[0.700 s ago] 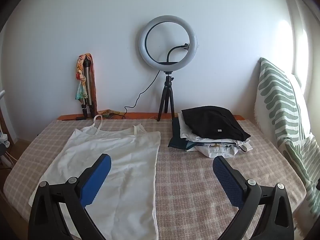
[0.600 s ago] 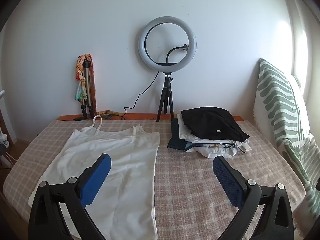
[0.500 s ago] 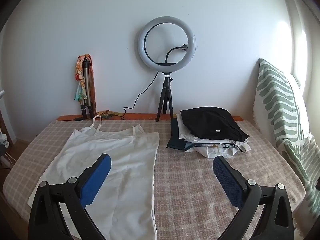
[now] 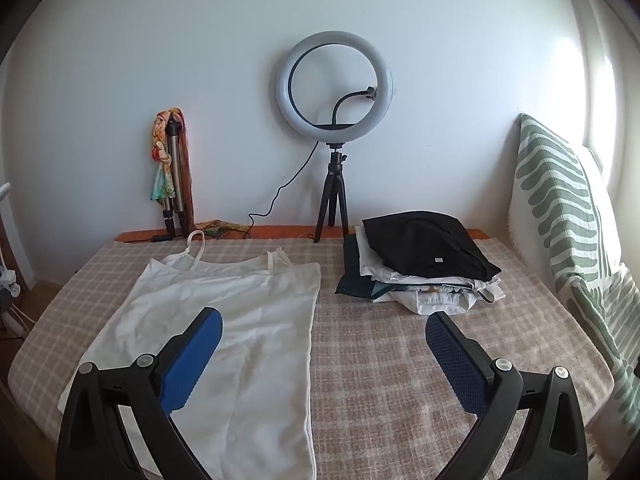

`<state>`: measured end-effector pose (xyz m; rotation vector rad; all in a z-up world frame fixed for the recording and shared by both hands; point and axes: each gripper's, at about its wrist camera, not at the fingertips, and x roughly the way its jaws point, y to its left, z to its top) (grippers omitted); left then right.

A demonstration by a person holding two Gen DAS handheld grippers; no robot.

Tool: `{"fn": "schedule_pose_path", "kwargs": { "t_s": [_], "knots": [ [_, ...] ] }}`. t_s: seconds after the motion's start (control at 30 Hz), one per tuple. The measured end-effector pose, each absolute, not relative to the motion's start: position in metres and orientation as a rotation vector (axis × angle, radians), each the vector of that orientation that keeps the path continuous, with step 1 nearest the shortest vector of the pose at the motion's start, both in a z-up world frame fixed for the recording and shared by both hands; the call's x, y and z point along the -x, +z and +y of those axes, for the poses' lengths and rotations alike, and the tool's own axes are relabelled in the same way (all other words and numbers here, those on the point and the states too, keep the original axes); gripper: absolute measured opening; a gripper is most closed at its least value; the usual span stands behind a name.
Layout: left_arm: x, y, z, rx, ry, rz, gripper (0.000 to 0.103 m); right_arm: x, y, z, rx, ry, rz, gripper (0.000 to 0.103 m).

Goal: Fold small clothes

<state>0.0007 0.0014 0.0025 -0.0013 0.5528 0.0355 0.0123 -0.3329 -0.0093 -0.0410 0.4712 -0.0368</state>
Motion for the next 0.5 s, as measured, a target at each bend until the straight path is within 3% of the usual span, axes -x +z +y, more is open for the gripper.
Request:
{"fn": "schedule_pose_path", "kwargs": {
  "t_s": [0.5],
  "knots": [
    [0.0025,0.0019,-0.0011,0.002,0.037,0.546,0.103,-0.0111,-0.0123,-0.3331,0.040,-0.033,0.472,0.103]
  ]
}}
